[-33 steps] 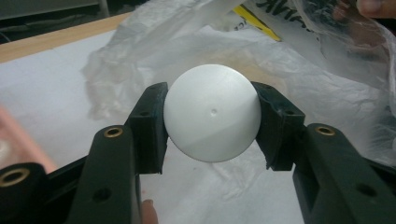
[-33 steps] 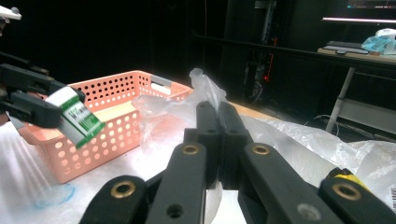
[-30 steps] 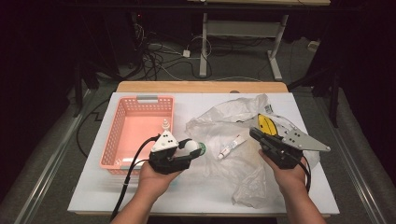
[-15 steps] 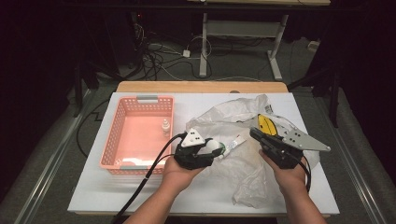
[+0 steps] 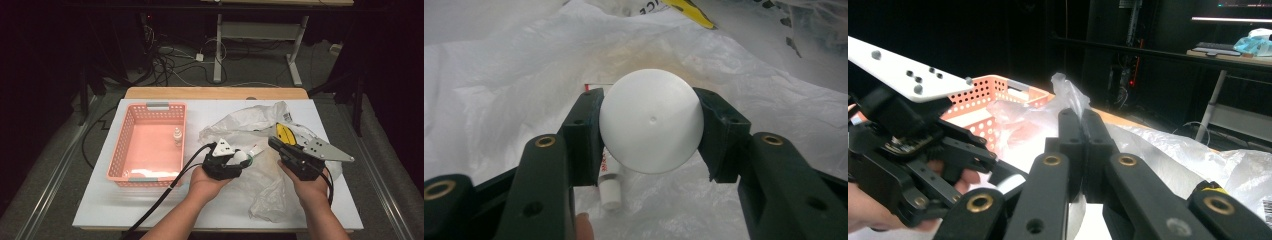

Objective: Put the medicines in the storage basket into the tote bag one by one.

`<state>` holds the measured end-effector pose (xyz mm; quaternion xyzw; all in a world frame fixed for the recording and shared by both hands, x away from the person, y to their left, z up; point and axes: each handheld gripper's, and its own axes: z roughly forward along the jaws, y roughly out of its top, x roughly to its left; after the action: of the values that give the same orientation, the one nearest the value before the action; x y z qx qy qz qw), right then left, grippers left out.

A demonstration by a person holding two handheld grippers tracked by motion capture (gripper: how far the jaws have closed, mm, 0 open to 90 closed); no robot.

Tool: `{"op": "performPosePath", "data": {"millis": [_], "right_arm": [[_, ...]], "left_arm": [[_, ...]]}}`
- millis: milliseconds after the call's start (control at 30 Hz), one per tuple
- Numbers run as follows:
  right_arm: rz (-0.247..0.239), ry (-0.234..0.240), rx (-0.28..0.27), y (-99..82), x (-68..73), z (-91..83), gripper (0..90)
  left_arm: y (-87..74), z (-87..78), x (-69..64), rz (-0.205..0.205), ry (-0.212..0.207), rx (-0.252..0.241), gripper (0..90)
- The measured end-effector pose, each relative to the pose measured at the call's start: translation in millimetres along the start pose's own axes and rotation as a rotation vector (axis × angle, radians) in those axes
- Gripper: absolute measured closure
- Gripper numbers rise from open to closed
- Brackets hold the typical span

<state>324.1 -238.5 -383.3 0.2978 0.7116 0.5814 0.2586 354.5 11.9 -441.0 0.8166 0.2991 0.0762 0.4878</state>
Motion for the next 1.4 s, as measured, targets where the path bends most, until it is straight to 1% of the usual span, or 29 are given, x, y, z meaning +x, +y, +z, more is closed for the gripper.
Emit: {"op": "performPosePath", "data": {"millis": [200, 233, 367, 533, 800, 867, 1000, 1067, 1133, 1400], "right_arm": [[-0.005, -0.001, 0.000, -0.2, -0.8, 0.1, 90.0], [-0.001, -0.001, -0.001, -0.2, -0.8, 0.0, 90.0], [-0.004, -0.004, -0.002, -0.2, -1.9, -0.8, 90.0], [0.001, -0.007, -0.006, -0.1, -2.5, -1.6, 90.0], [0.003, -0.005, -0.004, -0.4, -4.4, -2.4, 90.0], [-0.003, -0.005, -0.005, -0.2, -4.5, -2.6, 90.0], [0.002, -0.005, -0.005, -1.0, -4.0, -1.5, 90.0], [-0.002, -0.003, 0.002, -1.5, -3.5, -1.3, 90.0], [-0.006, 0.001, 0.000, -1.3, -3.4, -1.1, 90.0], [0.004, -0.005, -0.001, -1.7, -5.7, -2.5, 90.0]], "left_arm": [[-1.8, 17.1, -2.5, 0.008, -0.004, 0.011, 48.9], [-2.7, 20.0, -3.0, 0.003, -0.009, 0.012, 48.9], [-5.2, 29.6, -6.8, 0.012, -0.012, 0.032, 48.9], [-6.2, 39.9, -10.1, 0.002, -0.028, 0.049, 48.9], [-9.2, 54.6, -11.9, 0.019, -0.023, 0.073, 48.8], [-9.7, 55.6, -11.9, 0.020, -0.021, 0.061, 48.8], [-8.9, 58.2, -11.8, 0.002, -0.023, 0.052, 48.7], [-8.5, 59.6, -11.7, 0.000, -0.024, 0.049, 48.6], [-8.6, 61.1, -11.3, -0.011, -0.031, 0.040, 48.6], [-7.2, 67.3, -12.0, -0.009, -0.028, 0.027, 48.5]]}}
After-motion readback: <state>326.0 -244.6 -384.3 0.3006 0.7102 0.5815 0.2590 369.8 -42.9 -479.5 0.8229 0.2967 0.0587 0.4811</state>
